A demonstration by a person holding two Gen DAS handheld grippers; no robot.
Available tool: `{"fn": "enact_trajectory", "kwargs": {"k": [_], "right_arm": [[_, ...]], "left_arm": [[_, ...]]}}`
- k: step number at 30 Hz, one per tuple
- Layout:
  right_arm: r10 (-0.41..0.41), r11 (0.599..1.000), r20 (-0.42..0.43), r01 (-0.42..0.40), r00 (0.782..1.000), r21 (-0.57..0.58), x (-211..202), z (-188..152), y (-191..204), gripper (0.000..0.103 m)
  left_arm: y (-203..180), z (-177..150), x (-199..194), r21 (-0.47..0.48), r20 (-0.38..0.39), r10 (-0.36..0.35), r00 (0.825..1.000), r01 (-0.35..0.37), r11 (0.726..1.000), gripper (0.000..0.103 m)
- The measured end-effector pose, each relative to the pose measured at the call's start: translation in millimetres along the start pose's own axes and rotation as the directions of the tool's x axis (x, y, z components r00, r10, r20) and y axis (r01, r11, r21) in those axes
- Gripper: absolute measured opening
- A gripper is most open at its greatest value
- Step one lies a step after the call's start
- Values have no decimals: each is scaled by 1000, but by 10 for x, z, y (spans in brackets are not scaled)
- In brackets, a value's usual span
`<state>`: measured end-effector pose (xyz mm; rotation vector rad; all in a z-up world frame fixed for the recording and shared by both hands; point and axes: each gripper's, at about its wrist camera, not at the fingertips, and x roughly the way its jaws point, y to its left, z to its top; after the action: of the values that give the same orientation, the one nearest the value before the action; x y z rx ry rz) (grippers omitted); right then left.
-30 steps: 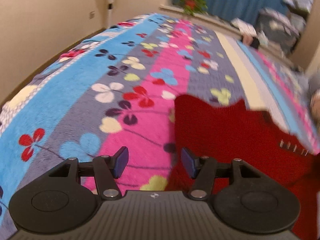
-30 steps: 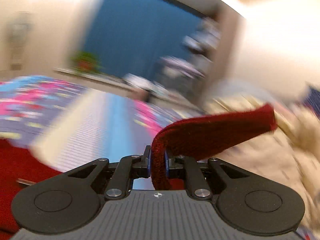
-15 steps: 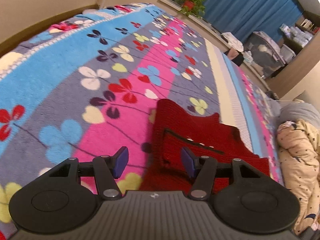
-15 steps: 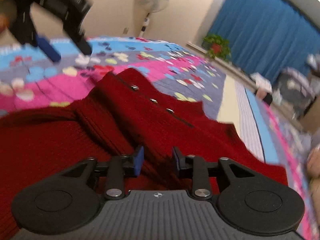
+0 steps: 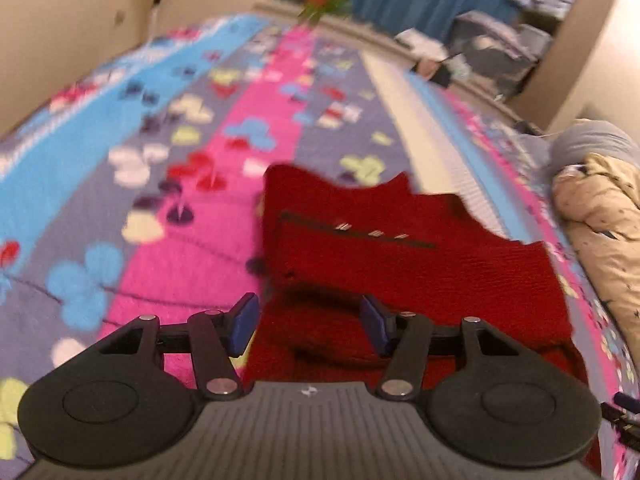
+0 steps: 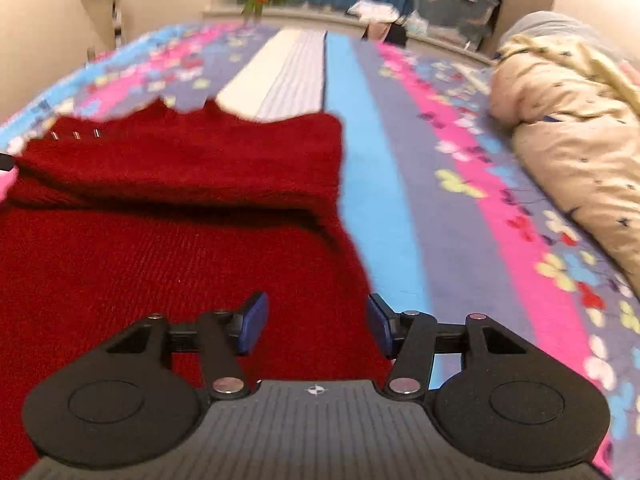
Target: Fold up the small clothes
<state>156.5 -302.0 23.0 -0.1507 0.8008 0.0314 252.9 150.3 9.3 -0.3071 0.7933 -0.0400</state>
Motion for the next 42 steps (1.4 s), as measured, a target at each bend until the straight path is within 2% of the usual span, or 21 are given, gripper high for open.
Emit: {"fn": "enact_trajectory", "kwargs": {"k": [4, 7, 9, 12, 14, 16, 19, 21, 25, 29, 30, 33, 37, 42], "right_arm": [[45, 991, 20, -47, 999, 123, -445, -197, -294, 56], [69, 981, 57, -78, 996, 180, -643, -454, -439, 56], [79, 975, 63, -90, 995, 202, -696, -631, -491, 56], [96, 966, 51, -105, 994, 237, -789, -852, -586, 56], [112, 964, 62, -124, 992, 237, -865, -934, -653, 56], [103, 964, 66, -116, 993, 240, -910, -1011, -720, 56], [92, 957, 47, -101, 995, 273, -933, -1128, -831, 56], [91, 954, 48, -101, 995, 281, -957, -1184, -872, 56], [74, 968, 48, -83, 996, 235, -981, -1236, -852, 56], [89, 959, 24, -92, 996, 266, -937, -1252, -894, 56], [91, 958, 23, -94, 996, 271, -919, -1242, -906, 56], [86, 957, 19, -88, 996, 276, -891, -1231, -906, 56], [93, 957, 0, -90, 996, 275, -844, -1254, -918, 56], [99, 948, -46, -80, 994, 309, -755, -1306, -987, 56]], "left_arm": [[-113, -132, -473, 88, 66, -6, 998, 0, 996, 67], [-175, -194, -928, 106, 113, 7, 994, -19, 994, 70], [-260, -314, -1300, 158, 166, -9, 986, -17, 987, 83], [-369, -706, -1811, 250, 237, -33, 971, -28, 968, 86], [-401, -1007, -1965, 278, 238, -27, 971, -42, 960, 86], [-420, -1333, -2044, 302, 223, 12, 975, -81, 950, 86], [-432, -1593, -2122, 336, 186, 46, 981, -107, 936, 86], [-351, -1689, -2170, 298, 189, 58, 980, -114, 948, 86], [-45, -1900, -2125, 174, 101, 57, 993, -74, 982, 82], [186, -2102, -2057, 89, 99, 43, 994, -52, 995, 43], [221, -2164, -2023, 73, 98, 41, 994, -48, 996, 37], [282, -2251, -1900, 3, 61, 56, 997, -56, 998, 37], [245, -2201, -1842, 13, 47, 83, 995, -83, 996, 37], [364, -2211, -1815, -74, 15, 96, 995, -95, 993, 37]]}}
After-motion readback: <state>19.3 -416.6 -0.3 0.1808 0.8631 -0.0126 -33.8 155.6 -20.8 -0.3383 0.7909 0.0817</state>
